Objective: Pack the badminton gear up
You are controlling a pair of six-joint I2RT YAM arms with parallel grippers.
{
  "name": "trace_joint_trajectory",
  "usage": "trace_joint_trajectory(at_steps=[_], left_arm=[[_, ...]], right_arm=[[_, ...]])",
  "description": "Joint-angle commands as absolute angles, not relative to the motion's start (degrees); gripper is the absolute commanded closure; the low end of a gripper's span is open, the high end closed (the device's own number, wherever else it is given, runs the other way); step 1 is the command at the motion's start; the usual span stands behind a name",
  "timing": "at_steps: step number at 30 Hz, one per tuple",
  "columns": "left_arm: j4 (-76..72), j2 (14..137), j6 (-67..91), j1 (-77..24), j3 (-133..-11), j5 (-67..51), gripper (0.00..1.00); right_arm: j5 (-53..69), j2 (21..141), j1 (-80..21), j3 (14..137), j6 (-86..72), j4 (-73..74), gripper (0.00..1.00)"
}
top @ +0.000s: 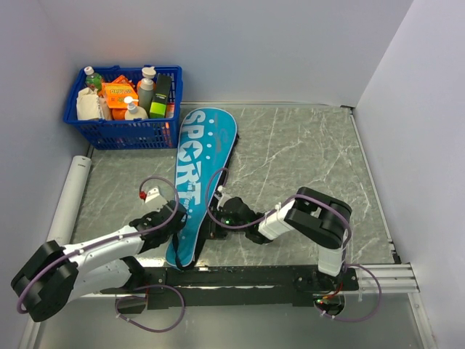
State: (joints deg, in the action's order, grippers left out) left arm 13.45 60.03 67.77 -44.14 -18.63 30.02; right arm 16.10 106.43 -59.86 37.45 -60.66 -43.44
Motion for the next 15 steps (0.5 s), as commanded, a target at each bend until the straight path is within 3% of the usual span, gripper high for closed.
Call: trace_joint_trajectory(at_steps=[1, 15], left_arm=[[13.5, 60.6, 70.9, -47.7, -15.4, 16.1, 0.99], [5.2, 72.9, 77.3, -62.6, -20.3, 16.0, 0.99]], right_arm=[[9.7, 106.6, -59.3, 39.7, -60.6, -50.8, 0.74], [3.5, 90.7, -58.7, 24.8, -59.4, -49.5, 0.71]])
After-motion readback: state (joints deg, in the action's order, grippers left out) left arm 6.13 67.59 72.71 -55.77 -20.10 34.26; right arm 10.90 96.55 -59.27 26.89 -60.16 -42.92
